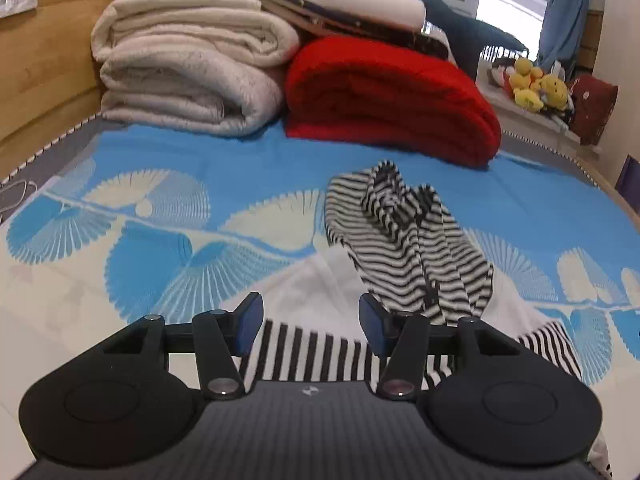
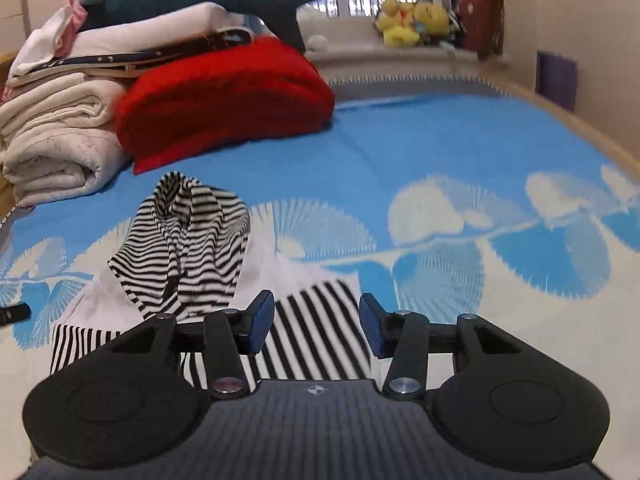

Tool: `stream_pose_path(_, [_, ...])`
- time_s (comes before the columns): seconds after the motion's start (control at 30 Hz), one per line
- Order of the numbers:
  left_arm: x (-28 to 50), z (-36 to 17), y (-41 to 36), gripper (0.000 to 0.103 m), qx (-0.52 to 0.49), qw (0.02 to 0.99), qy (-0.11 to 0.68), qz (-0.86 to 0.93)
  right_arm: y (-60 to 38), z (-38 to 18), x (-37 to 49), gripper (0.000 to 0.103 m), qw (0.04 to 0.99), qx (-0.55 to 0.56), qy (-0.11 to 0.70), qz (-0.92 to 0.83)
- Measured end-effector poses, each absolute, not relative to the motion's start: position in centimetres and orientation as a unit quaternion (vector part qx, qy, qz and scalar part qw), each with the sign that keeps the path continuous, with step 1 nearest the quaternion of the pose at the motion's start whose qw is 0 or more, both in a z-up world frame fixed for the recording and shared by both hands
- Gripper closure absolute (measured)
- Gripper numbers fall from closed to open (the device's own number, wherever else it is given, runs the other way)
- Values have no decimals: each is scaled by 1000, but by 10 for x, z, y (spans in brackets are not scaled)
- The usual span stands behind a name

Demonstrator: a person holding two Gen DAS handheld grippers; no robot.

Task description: Fold small clothes

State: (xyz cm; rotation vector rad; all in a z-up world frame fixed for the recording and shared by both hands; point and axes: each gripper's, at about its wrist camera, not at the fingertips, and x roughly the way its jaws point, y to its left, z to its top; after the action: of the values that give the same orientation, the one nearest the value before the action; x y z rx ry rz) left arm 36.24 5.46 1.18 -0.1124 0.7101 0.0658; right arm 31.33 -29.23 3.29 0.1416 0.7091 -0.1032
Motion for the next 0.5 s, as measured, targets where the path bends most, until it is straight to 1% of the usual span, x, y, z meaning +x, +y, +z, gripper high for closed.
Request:
stream_pose_path(0.1, [377, 14, 60, 45, -47, 935, 349, 24, -291, 39, 315, 53, 940, 47, 334, -47])
stream_pose_path(0.2, [409, 11, 64, 45, -29, 935, 354, 15, -292, 43, 317, 53, 942, 39, 327, -56])
stream_pose_path(0.37, [499, -10, 66, 45, -12, 931, 365, -6, -301, 42, 325, 53, 936, 48, 339, -74])
stream_pose_path(0.5, [576, -34, 70, 45, -53, 922, 383, -25, -306, 37, 329, 53, 932, 51, 350, -77])
